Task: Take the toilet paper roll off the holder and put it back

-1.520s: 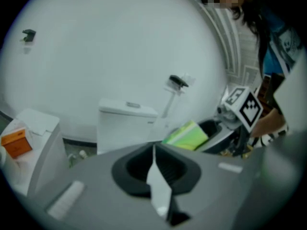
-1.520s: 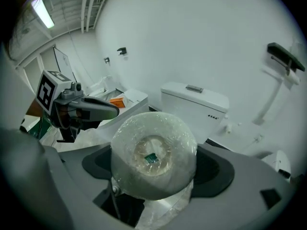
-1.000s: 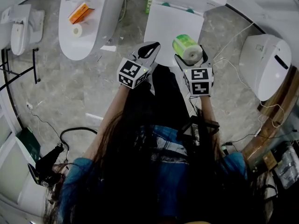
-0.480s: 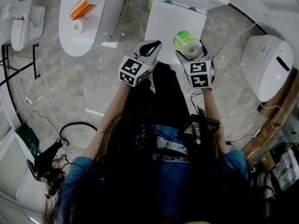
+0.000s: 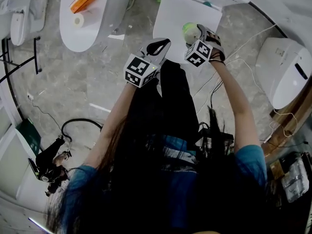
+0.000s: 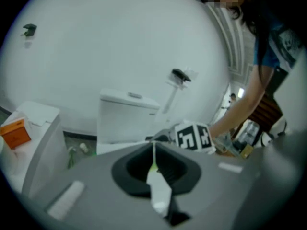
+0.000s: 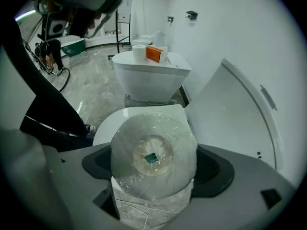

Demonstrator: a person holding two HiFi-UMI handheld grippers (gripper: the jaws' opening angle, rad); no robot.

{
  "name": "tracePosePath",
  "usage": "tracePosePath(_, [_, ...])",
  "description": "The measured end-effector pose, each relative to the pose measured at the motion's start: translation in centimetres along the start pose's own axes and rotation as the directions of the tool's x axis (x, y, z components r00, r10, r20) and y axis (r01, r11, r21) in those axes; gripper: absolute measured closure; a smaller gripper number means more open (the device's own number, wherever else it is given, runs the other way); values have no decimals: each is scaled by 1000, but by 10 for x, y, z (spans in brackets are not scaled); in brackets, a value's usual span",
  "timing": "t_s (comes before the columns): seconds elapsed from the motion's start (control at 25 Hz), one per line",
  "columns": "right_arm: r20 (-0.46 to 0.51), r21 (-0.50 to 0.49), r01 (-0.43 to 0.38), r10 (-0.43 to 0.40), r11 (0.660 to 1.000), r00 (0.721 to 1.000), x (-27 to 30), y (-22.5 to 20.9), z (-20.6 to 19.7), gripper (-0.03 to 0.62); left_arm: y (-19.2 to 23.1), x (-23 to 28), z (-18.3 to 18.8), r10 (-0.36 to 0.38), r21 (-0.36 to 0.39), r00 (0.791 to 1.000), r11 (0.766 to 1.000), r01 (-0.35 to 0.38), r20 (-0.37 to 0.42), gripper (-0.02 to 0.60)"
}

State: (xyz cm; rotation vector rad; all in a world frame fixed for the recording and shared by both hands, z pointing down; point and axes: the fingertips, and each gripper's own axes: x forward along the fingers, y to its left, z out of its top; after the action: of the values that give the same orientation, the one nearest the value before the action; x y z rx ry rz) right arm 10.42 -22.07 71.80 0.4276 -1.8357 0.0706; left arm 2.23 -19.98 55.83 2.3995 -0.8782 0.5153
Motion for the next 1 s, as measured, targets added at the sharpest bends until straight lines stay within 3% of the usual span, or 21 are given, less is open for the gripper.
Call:
tracePosePath(0.44, [-100, 21, -46, 47, 999, 994, 96, 7, -2, 140, 19, 19, -29, 49, -77, 999, 996, -50, -13, 580])
tracePosePath(0.68, [-96, 99, -67, 76, 993, 992, 117, 7, 1, 140, 26, 22, -41, 72, -115, 997, 991, -73, -13, 581])
tracePosePath(1.0, [-87, 151, -67, 81, 986, 993, 130, 10, 0, 140, 34, 18, -54, 74, -114, 996, 990, -78, -40, 581])
